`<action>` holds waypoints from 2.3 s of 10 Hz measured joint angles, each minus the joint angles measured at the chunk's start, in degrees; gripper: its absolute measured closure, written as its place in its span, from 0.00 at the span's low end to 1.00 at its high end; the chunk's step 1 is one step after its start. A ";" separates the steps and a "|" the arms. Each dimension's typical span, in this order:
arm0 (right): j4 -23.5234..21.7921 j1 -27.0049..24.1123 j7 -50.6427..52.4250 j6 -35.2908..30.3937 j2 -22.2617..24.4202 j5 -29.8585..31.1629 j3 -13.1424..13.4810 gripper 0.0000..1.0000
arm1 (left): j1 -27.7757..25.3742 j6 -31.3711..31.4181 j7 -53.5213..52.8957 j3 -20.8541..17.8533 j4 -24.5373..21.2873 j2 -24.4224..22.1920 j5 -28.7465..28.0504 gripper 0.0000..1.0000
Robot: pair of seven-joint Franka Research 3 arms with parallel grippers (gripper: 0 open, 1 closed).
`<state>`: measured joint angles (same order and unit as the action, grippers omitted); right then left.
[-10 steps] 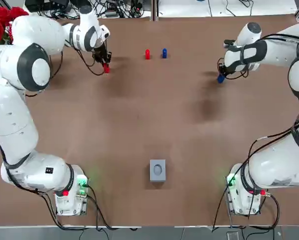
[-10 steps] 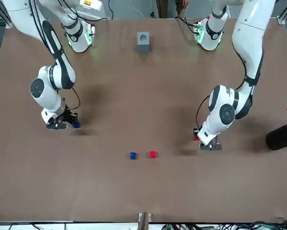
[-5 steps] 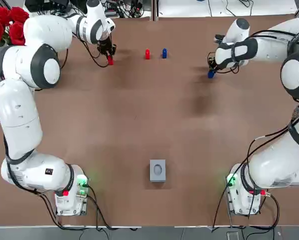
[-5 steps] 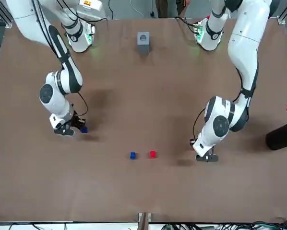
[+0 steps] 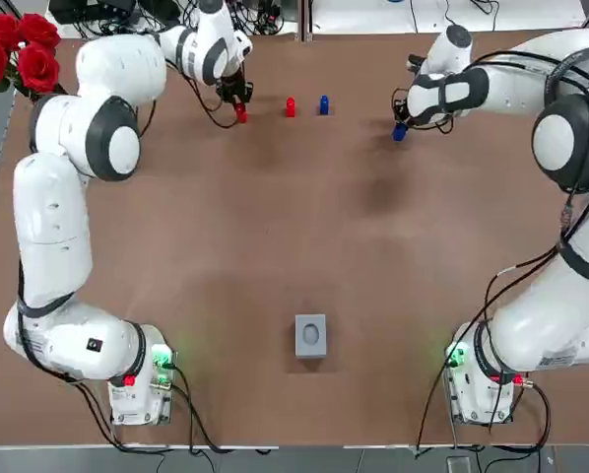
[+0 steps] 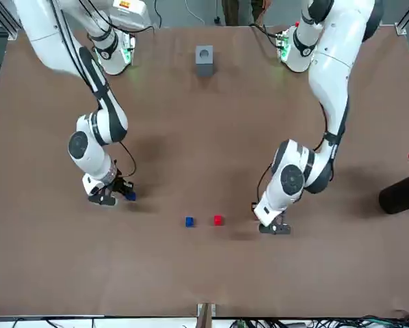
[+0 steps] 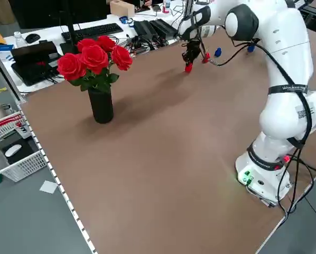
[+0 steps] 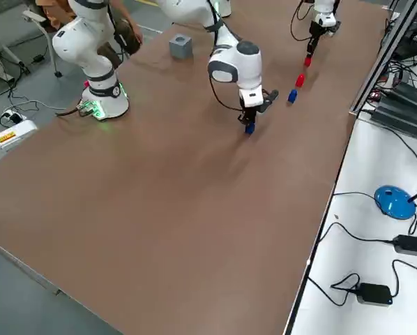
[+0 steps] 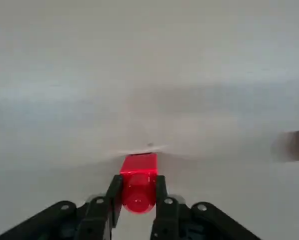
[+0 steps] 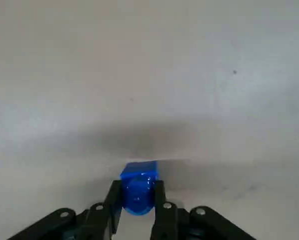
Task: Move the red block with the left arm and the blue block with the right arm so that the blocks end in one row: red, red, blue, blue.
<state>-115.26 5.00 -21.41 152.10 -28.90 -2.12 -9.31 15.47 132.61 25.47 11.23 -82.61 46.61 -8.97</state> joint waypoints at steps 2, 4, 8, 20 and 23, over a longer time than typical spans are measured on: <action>3.84 1.23 -5.26 -0.29 -2.48 4.12 -0.13 0.70 | 1.35 -0.51 1.24 -0.29 3.23 1.92 -0.36 0.70; 8.76 2.30 -16.82 -3.25 -5.23 13.82 -1.66 0.70 | 1.77 -0.59 1.93 -0.31 5.34 3.20 -0.85 0.70; 18.29 3.37 -25.06 -7.27 -10.99 18.52 -5.08 0.70 | 2.47 -0.60 2.62 -0.35 7.90 4.73 -1.08 0.70; 31.77 6.89 -27.18 -13.50 -18.72 20.06 -7.30 0.69 | 2.14 -13.01 2.62 -0.13 11.82 -3.67 -1.15 0.00; 31.92 7.00 -27.57 -14.07 -20.10 20.05 -7.99 0.57 | -2.21 -18.69 -0.96 -0.32 5.80 -18.14 -0.67 0.00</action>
<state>-83.35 11.99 -48.98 138.02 -49.00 17.92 -17.29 13.26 113.93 24.51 10.92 -76.81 28.47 -9.64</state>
